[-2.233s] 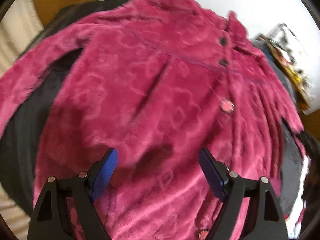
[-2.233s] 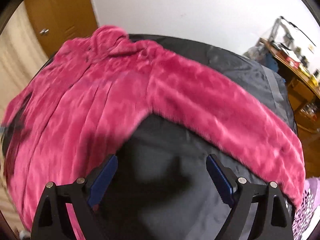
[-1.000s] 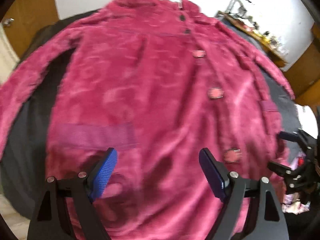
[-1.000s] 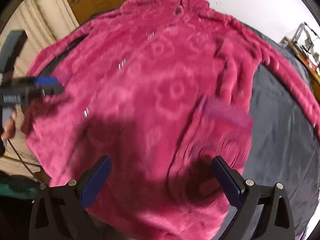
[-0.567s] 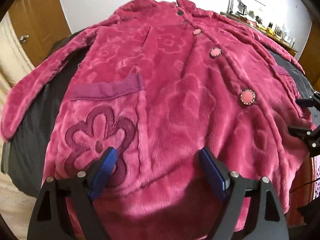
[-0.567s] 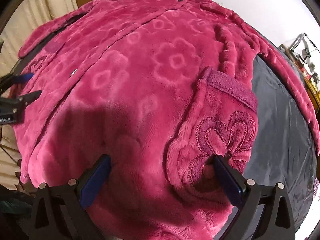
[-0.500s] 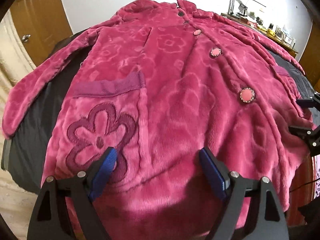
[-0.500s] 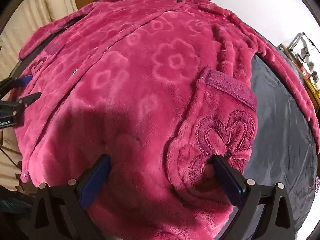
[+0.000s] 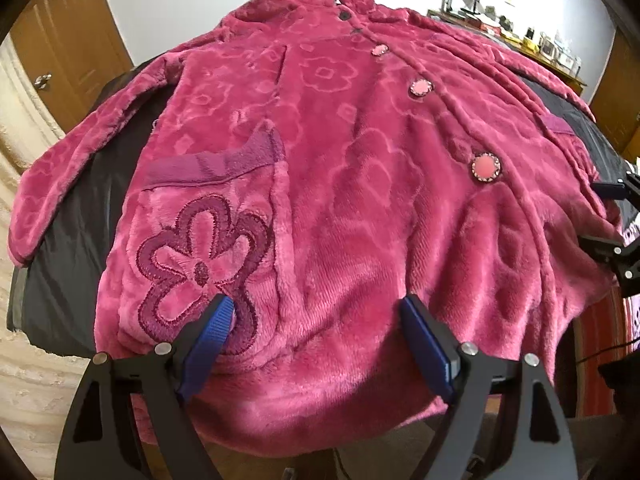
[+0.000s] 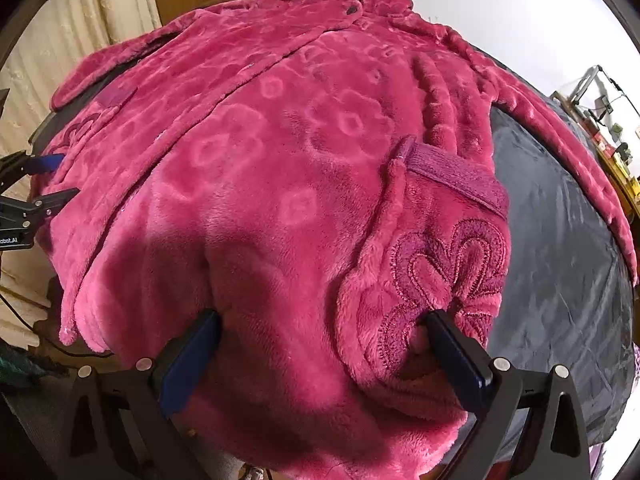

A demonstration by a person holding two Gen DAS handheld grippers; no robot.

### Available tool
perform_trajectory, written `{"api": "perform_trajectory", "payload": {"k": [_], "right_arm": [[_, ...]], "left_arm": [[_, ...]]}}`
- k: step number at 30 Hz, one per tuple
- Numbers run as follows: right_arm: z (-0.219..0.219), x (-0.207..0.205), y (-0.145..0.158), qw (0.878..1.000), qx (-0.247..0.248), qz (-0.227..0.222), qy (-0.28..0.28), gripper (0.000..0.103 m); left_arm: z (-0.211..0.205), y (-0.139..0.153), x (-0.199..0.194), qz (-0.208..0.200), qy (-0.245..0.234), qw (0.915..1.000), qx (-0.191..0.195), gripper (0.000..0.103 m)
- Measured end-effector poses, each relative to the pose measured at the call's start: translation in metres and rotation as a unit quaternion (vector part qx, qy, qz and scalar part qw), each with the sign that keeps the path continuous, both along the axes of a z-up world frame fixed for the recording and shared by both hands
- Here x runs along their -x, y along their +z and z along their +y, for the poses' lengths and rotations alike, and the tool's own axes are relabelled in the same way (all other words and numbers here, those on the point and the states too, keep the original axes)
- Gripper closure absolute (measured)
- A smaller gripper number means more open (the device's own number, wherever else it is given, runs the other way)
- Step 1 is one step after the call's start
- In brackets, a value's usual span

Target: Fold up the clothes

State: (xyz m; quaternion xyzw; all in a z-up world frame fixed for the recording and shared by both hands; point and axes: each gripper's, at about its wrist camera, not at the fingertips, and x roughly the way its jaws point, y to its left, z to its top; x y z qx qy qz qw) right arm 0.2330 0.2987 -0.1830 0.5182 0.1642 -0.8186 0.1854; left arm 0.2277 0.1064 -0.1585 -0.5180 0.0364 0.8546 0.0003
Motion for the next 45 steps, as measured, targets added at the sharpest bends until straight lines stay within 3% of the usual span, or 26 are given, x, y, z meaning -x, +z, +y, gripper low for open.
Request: {"api": "perform_trajectory", "payload": {"k": [5,7,9,14,17,19,23,27,28,31,35,41,43,44,45], "right_arm": [[0.008,-0.003,0.004,1.000,-0.008,0.002,0.001,0.000],[-0.009,-0.018,-0.012,0.992,-0.114,0.026,0.051,0.000],[-0.026,-0.031,-0.028,0.975,-0.194,0.064,0.087,0.000],[-0.006,-0.003,0.019,0.999,-0.031,0.028,-0.017,0.000],[-0.009,0.025,0.051,0.997,0.037,0.006,-0.074,0.000],[-0.033,0.033,0.069,0.996,0.050,0.007,-0.074,0.000],[-0.086,0.053,0.103,0.996,0.068,0.011,-0.064,0.000],[-0.146,0.077,0.113,0.995,0.088,-0.003,-0.052,0.000],[-0.162,0.081,0.110,0.994,0.095,-0.012,-0.049,0.000],[-0.203,0.089,0.099,0.993,0.104,-0.040,-0.040,0.000],[-0.250,0.100,0.088,0.993,0.102,-0.057,-0.025,0.000],[-0.284,0.108,0.082,0.994,0.095,-0.059,-0.014,0.000],[-0.289,0.110,0.081,0.994,0.091,-0.059,-0.016,0.000],[-0.290,0.111,0.080,0.994,0.089,-0.060,-0.019,0.000],[-0.291,0.111,0.079,0.994,0.087,-0.060,-0.021,0.000]], "left_arm": [[0.006,-0.004,-0.001,-0.017,-0.039,0.9989,0.019,0.016],[0.004,-0.004,0.004,-0.023,-0.064,0.9974,0.023,0.016],[-0.008,0.002,0.015,-0.030,-0.072,0.9969,-0.004,0.016],[-0.069,0.036,0.041,-0.004,-0.057,0.9961,-0.067,0.015],[-0.129,0.054,0.055,0.016,-0.019,0.9948,-0.098,0.015],[-0.184,0.060,0.063,0.016,0.029,0.9916,-0.125,0.015],[-0.298,0.064,0.043,0.036,0.166,0.9680,-0.185,0.015],[-0.396,0.054,0.005,0.051,0.306,0.9201,-0.239,0.016],[-0.415,0.050,0.001,0.051,0.329,0.9090,-0.251,0.016],[-0.452,0.040,-0.001,0.048,0.356,0.8910,-0.278,0.016],[-0.468,0.034,0.017,0.056,0.331,0.8904,-0.307,0.015],[-0.474,0.019,0.054,0.051,0.310,0.8795,-0.358,0.016],[-0.478,0.015,0.061,0.052,0.307,0.8760,-0.369,0.020],[-0.478,0.016,0.064,0.052,0.301,0.8774,-0.370,0.039],[-0.478,0.017,0.067,0.046,0.294,0.8803,-0.369,0.065]]}}
